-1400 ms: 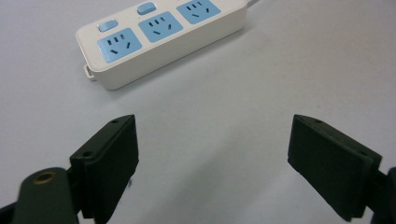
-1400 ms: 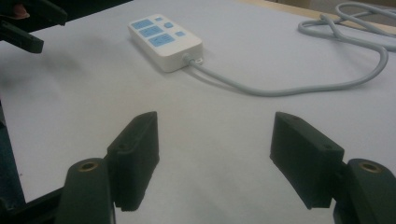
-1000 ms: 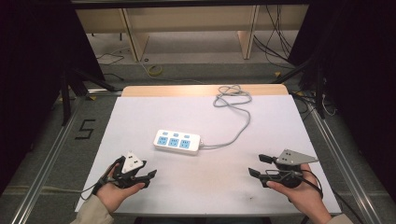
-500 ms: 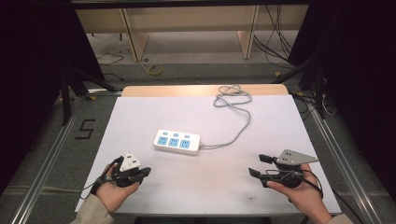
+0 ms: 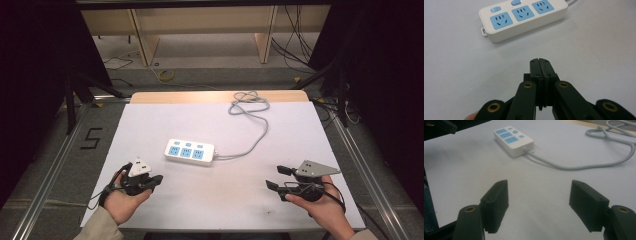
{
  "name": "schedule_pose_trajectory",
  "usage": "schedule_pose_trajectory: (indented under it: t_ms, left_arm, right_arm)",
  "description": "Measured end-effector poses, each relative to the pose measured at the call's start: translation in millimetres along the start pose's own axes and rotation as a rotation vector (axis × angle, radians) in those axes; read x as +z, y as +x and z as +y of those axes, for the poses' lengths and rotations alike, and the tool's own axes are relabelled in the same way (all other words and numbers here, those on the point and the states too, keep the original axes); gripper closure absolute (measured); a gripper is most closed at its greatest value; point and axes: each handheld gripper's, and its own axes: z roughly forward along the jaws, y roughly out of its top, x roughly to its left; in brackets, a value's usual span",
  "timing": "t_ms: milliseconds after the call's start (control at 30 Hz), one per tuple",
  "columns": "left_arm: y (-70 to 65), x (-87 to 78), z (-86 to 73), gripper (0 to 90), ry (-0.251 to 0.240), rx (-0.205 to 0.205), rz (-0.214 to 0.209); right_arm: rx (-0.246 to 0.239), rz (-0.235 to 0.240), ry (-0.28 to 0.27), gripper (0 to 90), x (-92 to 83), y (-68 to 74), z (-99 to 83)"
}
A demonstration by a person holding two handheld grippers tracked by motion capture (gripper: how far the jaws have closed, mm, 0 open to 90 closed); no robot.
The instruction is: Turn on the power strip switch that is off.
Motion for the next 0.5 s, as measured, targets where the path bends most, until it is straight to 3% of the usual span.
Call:
schedule_pose_trajectory:
  t_ms: [500]
  left_arm:
    - [-7.6,9.0,16.4,89.8,-0.001,0.016,0.004]
  right_arm:
    - [-0.002,0.001,0.004,31.9,1.1,0.0,-0.2]
